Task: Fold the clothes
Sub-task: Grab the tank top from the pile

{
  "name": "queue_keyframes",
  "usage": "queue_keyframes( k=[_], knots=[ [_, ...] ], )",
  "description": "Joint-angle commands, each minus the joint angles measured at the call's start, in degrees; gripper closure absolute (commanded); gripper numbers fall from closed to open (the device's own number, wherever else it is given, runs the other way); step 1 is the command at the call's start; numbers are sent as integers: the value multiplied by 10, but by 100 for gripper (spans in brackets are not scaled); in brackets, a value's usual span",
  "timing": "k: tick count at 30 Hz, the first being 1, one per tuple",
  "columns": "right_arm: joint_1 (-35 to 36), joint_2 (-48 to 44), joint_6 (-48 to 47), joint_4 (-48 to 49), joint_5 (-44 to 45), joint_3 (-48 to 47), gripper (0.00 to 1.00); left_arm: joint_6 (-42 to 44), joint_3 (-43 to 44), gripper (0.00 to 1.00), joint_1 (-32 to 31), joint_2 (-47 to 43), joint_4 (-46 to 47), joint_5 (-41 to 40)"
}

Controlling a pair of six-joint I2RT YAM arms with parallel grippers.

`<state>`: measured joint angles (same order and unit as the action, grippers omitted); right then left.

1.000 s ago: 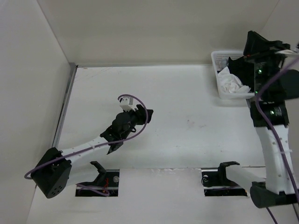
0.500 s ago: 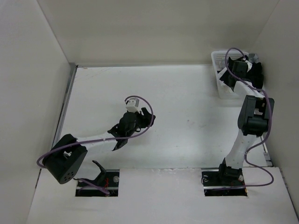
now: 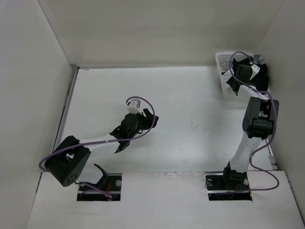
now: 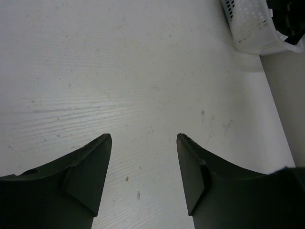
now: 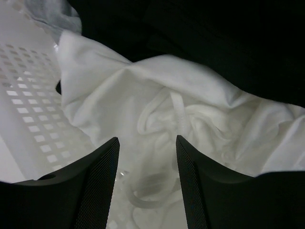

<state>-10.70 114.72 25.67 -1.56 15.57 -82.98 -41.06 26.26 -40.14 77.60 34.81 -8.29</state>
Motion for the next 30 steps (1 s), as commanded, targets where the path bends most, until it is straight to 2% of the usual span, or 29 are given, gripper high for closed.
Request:
queue_keyframes(
  k=[1,5,11,12,15,16,20,22,27,30],
  knots=[
    [-12,-55,3,74,24,29,45,-10,3,44,3,7,37,9],
    [-23,-50,0,60,25,31,45,-14,5,44,3,16,43,16],
    [-31,7,9,10,4,-8,45,-16,5,44,6,22,44,17],
    [-31,16,10,4,-1,-18,50,-16,5,44,8,23,44,17],
    [-29,27,13,4,-29,-38,53,-16,6,44,11,29,47,17],
    [-29,32,13,3,-43,-46,57,-16,6,44,11,32,47,17],
    [-29,36,24,8,-78,-60,91,-17,10,45,12,41,51,18],
    [-29,11,39,34,-84,-37,100,-17,11,45,12,43,51,19],
    [-18,-147,68,153,-105,67,100,-17,12,45,12,44,51,19],
    [3,-266,77,181,-116,95,100,-17,12,45,11,34,48,19]
  ],
)
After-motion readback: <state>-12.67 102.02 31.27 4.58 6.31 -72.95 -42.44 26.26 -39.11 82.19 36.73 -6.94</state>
